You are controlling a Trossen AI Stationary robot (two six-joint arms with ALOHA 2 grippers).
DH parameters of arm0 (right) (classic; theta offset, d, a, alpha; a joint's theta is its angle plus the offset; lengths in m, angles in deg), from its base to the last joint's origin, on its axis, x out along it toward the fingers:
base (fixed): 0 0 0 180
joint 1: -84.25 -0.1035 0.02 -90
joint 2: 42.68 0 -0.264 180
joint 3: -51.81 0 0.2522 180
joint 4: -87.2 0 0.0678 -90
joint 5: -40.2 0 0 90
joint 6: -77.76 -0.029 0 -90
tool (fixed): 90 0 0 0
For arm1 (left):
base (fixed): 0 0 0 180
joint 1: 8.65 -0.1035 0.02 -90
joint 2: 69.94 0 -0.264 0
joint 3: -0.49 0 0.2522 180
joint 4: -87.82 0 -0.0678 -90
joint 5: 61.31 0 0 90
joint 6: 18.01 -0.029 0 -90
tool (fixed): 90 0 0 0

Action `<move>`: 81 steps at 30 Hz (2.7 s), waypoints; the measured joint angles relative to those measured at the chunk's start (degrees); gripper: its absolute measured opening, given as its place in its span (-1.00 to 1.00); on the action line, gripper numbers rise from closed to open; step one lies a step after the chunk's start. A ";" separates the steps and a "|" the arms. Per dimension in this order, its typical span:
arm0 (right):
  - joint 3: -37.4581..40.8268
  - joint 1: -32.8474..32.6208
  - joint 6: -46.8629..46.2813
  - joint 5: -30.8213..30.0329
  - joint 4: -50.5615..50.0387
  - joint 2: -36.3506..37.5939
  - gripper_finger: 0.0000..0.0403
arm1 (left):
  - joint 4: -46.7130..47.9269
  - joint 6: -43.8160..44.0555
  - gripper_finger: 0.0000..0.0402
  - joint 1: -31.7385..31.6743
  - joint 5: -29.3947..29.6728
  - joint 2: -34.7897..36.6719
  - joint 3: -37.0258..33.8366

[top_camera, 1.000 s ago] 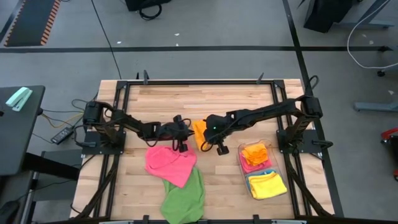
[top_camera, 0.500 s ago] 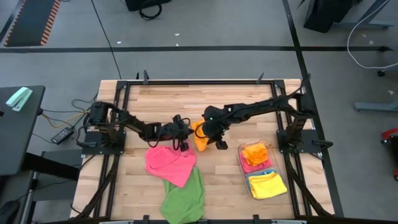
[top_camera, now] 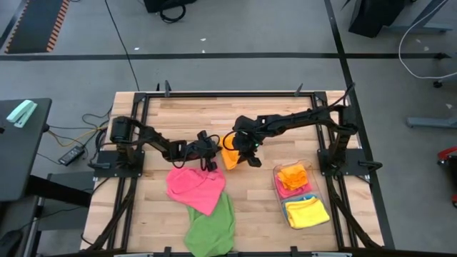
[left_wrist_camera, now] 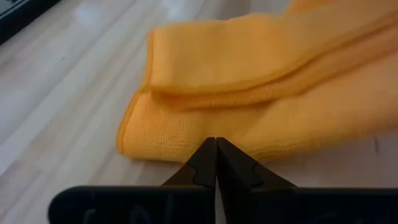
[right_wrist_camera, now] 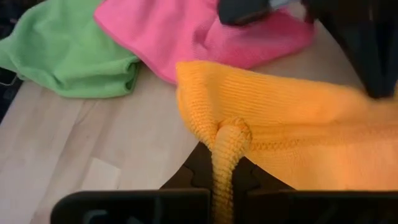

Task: Fold microfiber towels
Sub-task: Fold the orange towel

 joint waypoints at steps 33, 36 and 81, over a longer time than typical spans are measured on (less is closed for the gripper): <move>-0.06 7.74 5.48 -6.09 8.05 -3.02 -0.94 | -2.42 -2.49 -0.92 0.32 -0.08 -2.98 1.08; -1.22 8.62 4.86 -5.84 8.73 -4.99 -0.94 | -2.43 -2.47 -0.95 0.32 -0.08 -3.02 1.05; -3.72 12.88 -0.07 -10.60 16.10 -3.19 -0.03 | -1.04 -0.82 -0.88 1.65 0.11 -2.82 1.05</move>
